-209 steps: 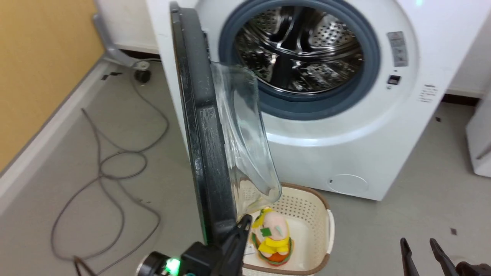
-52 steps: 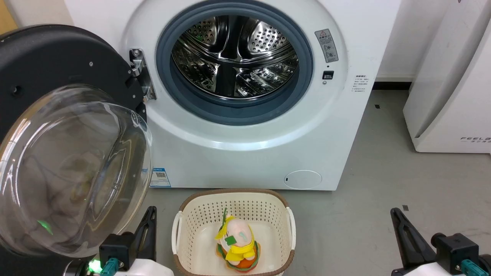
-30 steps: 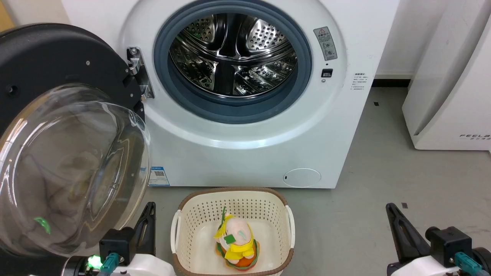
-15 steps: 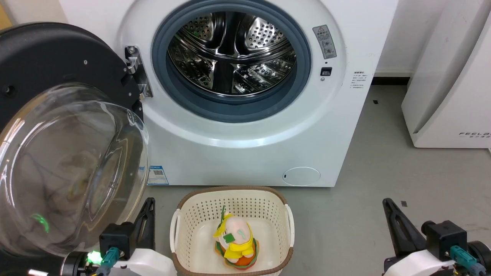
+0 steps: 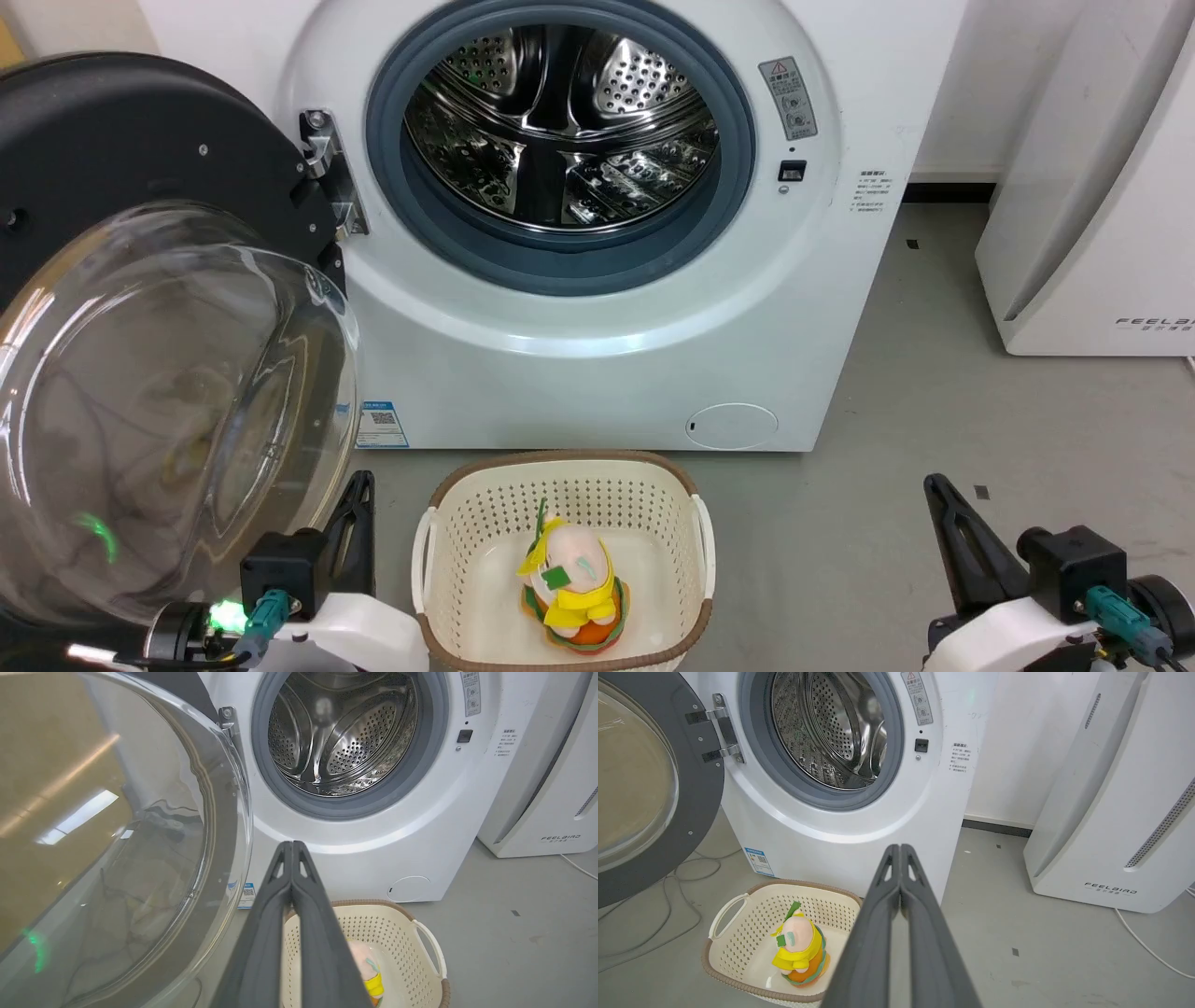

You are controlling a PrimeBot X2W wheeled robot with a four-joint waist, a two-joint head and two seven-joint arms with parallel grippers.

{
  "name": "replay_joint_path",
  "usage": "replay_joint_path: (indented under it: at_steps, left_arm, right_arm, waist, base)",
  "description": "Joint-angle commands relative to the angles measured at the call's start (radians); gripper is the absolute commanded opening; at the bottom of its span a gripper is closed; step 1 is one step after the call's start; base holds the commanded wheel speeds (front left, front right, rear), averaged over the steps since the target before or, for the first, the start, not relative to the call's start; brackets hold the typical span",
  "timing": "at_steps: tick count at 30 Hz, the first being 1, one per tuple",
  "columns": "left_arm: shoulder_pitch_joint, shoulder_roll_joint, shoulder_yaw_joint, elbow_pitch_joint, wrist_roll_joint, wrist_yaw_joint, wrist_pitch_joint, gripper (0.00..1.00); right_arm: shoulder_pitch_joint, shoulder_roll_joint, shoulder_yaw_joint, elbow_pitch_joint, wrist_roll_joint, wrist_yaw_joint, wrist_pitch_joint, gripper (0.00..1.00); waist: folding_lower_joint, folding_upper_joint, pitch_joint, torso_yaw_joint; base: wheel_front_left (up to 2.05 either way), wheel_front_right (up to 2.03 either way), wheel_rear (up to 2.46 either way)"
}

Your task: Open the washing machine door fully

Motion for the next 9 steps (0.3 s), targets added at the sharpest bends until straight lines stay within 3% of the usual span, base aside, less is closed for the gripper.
replay_joint_path:
  at_steps: [1,9]
  left_arm:
    - [-0.016,-0.005,0.011,-0.004,0.012,-0.007,0.002,0.00]
    - [-0.022,-0.022,0.031,-0.005,0.033,-0.022,0.012,0.00]
  right_arm:
    - [-0.022,0.003,0.003,0.007,-0.010,0.001,0.001,0.00]
    - [-0.038,0.003,0.008,0.020,-0.013,0.001,0.001,0.00]
  waist:
    - [0.0000,-0.0001,0.000,0.000]
    - [0.0000,-0.0001,0.003,-0.002]
  base:
    - [0.00,0.00,0.00]
    - [0.00,0.00,0.00]
